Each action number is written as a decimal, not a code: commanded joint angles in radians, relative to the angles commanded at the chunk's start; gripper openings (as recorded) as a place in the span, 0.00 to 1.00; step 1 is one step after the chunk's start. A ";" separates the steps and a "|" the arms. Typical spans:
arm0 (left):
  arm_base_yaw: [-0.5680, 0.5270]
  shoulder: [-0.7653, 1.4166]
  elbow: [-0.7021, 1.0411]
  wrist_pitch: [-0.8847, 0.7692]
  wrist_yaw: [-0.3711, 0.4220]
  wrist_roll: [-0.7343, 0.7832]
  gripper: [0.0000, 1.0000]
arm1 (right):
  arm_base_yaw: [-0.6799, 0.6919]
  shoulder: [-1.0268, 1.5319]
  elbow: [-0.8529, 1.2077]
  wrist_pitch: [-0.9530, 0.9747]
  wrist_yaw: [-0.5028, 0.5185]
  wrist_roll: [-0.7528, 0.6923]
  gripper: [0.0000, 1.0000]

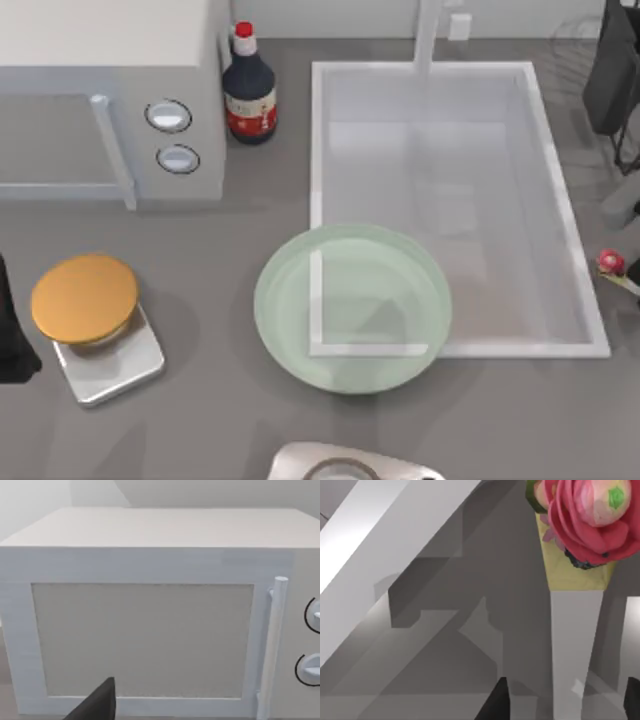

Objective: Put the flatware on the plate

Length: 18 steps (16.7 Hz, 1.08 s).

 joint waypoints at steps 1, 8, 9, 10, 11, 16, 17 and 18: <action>0.000 0.000 0.000 0.000 0.000 0.000 1.00 | 0.000 -0.008 0.019 -0.024 0.000 -0.001 0.00; 0.000 0.000 0.000 0.000 0.000 0.000 1.00 | -0.001 -0.108 0.205 -0.332 -0.001 -0.005 0.00; 0.000 0.000 0.000 0.000 0.000 0.000 1.00 | -0.002 -0.119 0.221 -0.351 -0.001 -0.005 0.00; 0.000 0.000 0.000 0.000 0.000 0.000 1.00 | -0.002 -0.125 0.229 -0.360 -0.001 -0.005 0.00; 0.000 0.000 0.000 0.000 0.000 0.000 1.00 | -0.002 -0.125 0.230 -0.361 -0.001 -0.005 0.00; 0.000 0.000 0.000 0.000 0.000 0.000 1.00 | 0.007 -0.112 0.238 -0.362 0.000 -0.031 0.00; 0.000 0.000 0.000 0.000 0.000 0.000 1.00 | 0.015 -0.103 0.249 -0.366 0.000 -0.061 0.00; 0.000 0.000 0.000 0.000 0.000 0.000 1.00 | 0.025 -0.093 0.261 -0.370 0.001 -0.100 0.00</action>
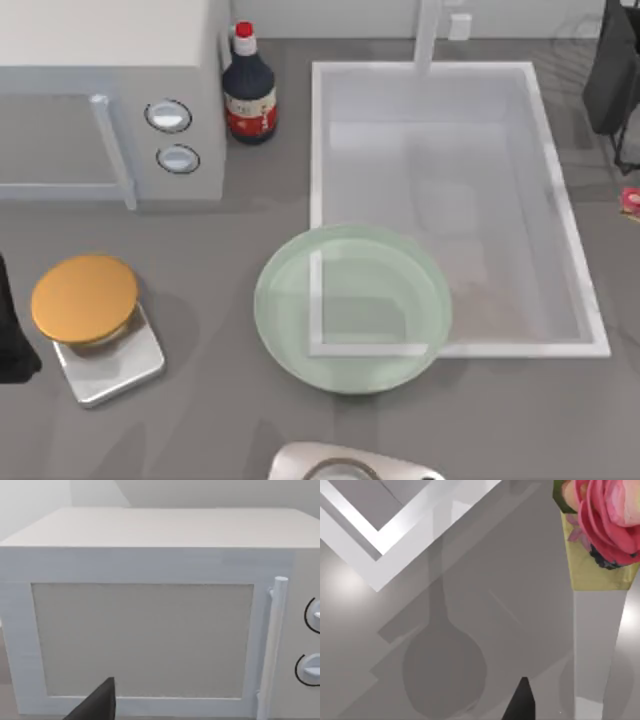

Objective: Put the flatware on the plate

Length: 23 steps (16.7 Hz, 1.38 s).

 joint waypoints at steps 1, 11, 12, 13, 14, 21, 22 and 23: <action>0.000 0.000 0.000 0.000 0.000 0.000 1.00 | 0.014 0.014 0.017 -0.005 0.001 -0.053 0.00; 0.000 0.000 0.000 0.000 0.000 0.000 1.00 | 0.263 0.223 0.236 -0.088 0.014 -1.123 0.00; 0.000 0.000 0.000 0.000 0.000 0.000 1.00 | 0.293 0.246 0.256 -0.098 0.014 -1.276 0.00; 0.000 0.000 0.000 0.000 0.000 0.000 1.00 | 0.325 0.270 0.277 -0.108 0.015 -1.431 0.00; 0.000 0.000 0.000 0.000 0.000 0.000 1.00 | 0.356 0.293 0.298 -0.117 0.015 -1.587 0.00; 0.000 0.000 0.000 0.000 0.000 0.000 1.00 | 0.563 0.411 0.429 -0.152 0.021 -2.542 0.00; 0.000 0.000 0.000 0.000 0.000 0.000 1.00 | 0.588 0.418 0.444 -0.152 0.023 -2.644 0.00; 0.000 0.000 0.000 0.000 0.000 0.000 1.00 | 0.611 0.425 0.458 -0.150 0.025 -2.737 0.00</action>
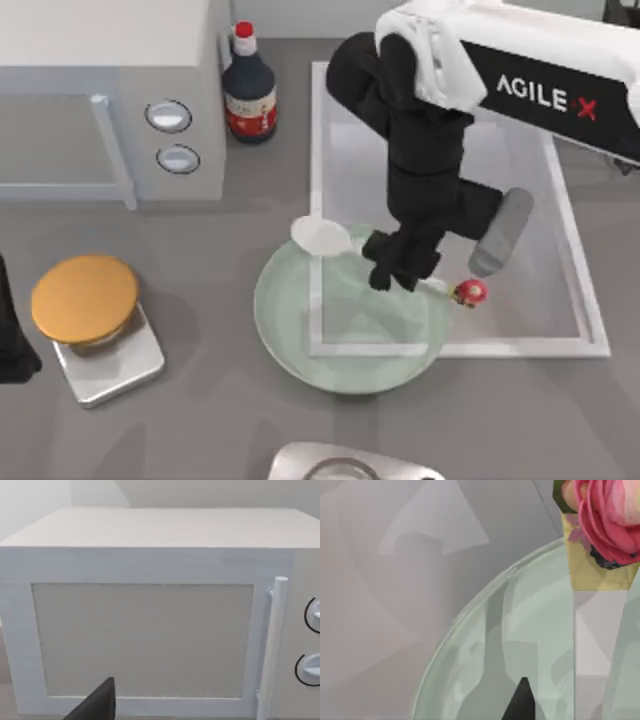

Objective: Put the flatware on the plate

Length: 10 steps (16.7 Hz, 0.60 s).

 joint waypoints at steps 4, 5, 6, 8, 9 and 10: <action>0.000 0.000 0.000 0.000 0.000 0.000 1.00 | 0.073 0.009 0.045 0.013 0.011 -0.272 0.00; 0.000 0.000 0.000 0.000 0.000 0.000 1.00 | 0.085 0.008 0.052 0.017 0.014 -0.314 0.00; 0.000 0.000 0.000 0.000 0.000 0.000 1.00 | 0.094 0.007 0.057 0.020 0.016 -0.348 0.00; 0.000 0.000 0.000 0.000 0.000 0.000 1.00 | 0.104 0.004 0.062 0.024 0.019 -0.384 0.00; 0.000 0.000 0.000 0.000 0.000 0.000 1.00 | 0.104 0.004 0.062 0.025 0.019 -0.387 0.00; 0.000 0.000 0.000 0.000 0.000 0.000 1.00 | 0.104 0.004 0.062 0.025 0.019 -0.387 0.00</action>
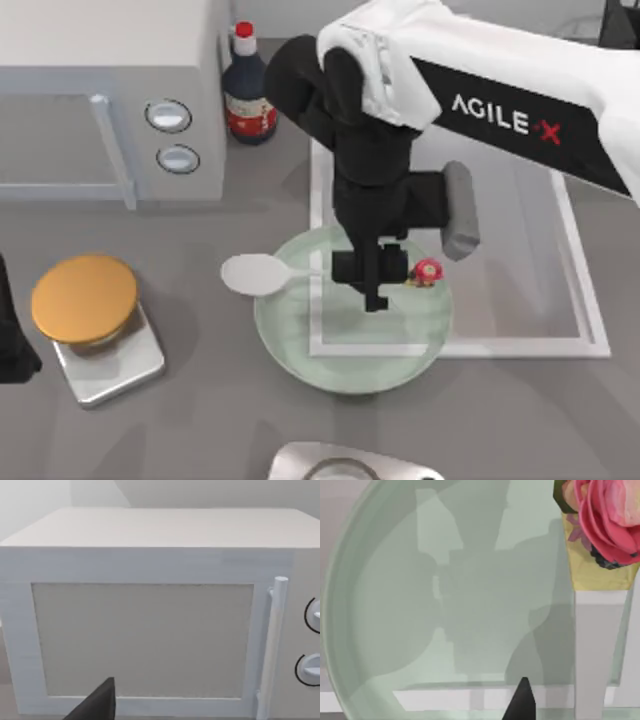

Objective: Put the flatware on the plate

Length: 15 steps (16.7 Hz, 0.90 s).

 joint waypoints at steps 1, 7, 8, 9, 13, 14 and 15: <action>0.000 0.000 0.000 0.000 0.000 0.000 1.00 | 0.000 0.000 0.000 0.000 0.000 0.000 0.00; 0.000 0.000 0.000 0.000 0.000 0.000 1.00 | -0.014 -0.013 -0.008 -0.013 0.008 0.008 0.00; 0.000 0.000 0.000 0.000 0.000 0.000 1.00 | -0.019 -0.021 -0.012 -0.019 0.012 0.011 0.00; 0.000 0.000 0.000 0.000 0.000 0.000 1.00 | -0.024 -0.031 -0.015 -0.025 0.018 0.015 0.00; 0.000 0.000 0.000 0.000 0.000 0.000 1.00 | -0.050 -0.076 -0.033 -0.052 0.041 0.031 0.00; 0.000 0.000 0.000 0.000 0.000 0.000 1.00 | -0.057 -0.086 -0.037 -0.057 0.046 0.033 0.00; 0.000 0.000 0.000 0.000 0.000 0.000 1.00 | -0.062 -0.094 -0.040 -0.061 0.050 0.034 0.00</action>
